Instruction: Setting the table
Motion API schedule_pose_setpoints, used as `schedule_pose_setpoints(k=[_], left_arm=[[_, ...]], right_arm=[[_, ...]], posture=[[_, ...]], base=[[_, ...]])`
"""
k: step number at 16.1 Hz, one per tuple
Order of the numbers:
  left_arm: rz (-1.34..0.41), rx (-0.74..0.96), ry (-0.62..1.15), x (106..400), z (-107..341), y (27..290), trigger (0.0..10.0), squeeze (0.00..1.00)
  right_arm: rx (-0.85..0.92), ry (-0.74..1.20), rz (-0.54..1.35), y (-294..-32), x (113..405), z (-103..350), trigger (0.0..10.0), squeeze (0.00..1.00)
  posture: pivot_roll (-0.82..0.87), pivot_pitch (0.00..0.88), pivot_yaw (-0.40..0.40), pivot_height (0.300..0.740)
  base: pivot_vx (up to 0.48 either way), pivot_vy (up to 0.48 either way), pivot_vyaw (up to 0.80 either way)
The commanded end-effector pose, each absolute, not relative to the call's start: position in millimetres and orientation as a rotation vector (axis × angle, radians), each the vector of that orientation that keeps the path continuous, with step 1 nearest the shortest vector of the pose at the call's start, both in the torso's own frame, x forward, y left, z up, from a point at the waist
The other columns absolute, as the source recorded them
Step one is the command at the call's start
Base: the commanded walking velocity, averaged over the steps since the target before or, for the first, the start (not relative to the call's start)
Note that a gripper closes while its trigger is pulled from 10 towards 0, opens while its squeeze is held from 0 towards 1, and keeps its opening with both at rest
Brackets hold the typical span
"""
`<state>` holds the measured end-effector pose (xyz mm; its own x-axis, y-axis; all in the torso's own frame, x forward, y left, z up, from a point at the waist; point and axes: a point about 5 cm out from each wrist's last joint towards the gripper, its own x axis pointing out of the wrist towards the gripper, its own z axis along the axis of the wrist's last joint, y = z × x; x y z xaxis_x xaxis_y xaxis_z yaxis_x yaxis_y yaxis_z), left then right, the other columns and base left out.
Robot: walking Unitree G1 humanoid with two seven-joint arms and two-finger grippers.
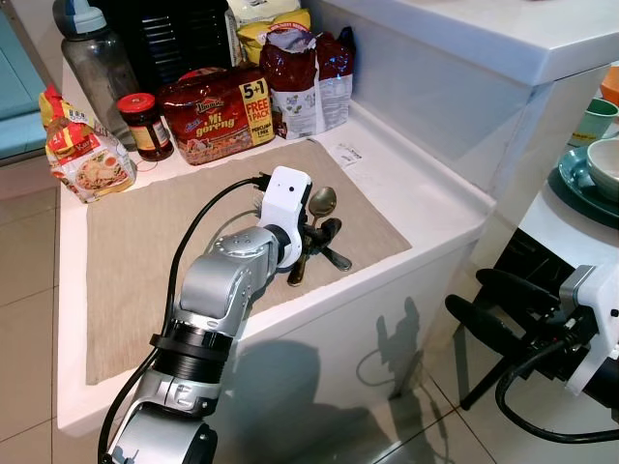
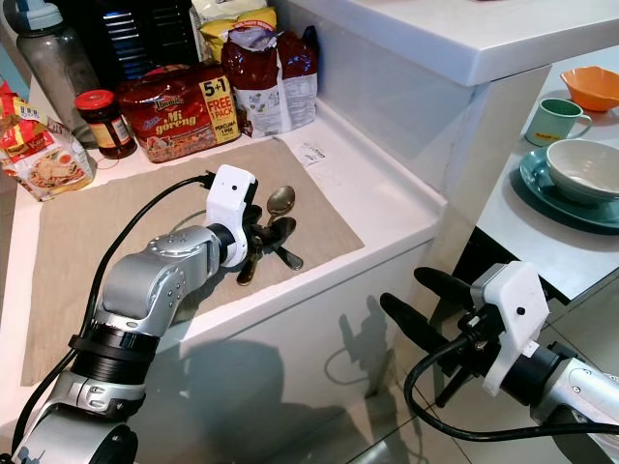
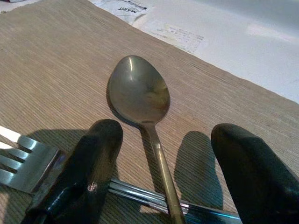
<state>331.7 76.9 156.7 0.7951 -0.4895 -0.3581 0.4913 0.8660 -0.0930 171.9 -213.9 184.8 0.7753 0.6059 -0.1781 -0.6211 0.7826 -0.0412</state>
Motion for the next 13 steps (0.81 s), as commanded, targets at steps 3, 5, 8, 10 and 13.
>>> schedule_pose_setpoints(k=[3, 5, 8, 10, 13], left_arm=[[-0.507, 0.058, 0.421, 331.5, 147.9, 79.0, 0.0, 0.13], [-0.502, 0.090, 0.413, 331.5, 148.3, 79.7, 0.0, 0.13], [-0.508, 0.136, 0.403, 331.0, 148.2, 79.2, 0.0, 0.13], [-0.509, 0.161, 0.402, 330.4, 147.5, 79.0, 0.0, 0.13], [-0.508, 0.190, 0.398, 330.1, 146.2, 79.7, 0.0, 0.13]], right_arm=[[-0.130, 0.146, 0.675, -213.3, 172.9, 188.1, 10.0, 0.00], [-0.135, 0.149, 0.674, -214.2, 172.6, 187.8, 10.0, 0.00], [-0.138, 0.151, 0.670, -214.5, 172.8, 187.7, 10.0, 0.00], [-0.141, 0.153, 0.668, -214.7, 172.1, 187.2, 10.0, 0.00], [-0.148, 0.160, 0.669, -214.5, 171.4, 186.1, 10.0, 0.00]], posture=[[-0.12, 0.015, 0.061, 0.740], [-0.12, 0.017, 0.060, 0.740], [-0.12, 0.018, 0.060, 0.740], [-0.12, 0.020, 0.061, 0.740], [-0.12, 0.022, 0.058, 0.740]], base=[[0.000, 0.000, 0.00], [0.000, 0.000, 0.00], [0.000, 0.000, 0.00], [0.000, 0.000, 0.00], [0.000, 0.000, 0.00]])
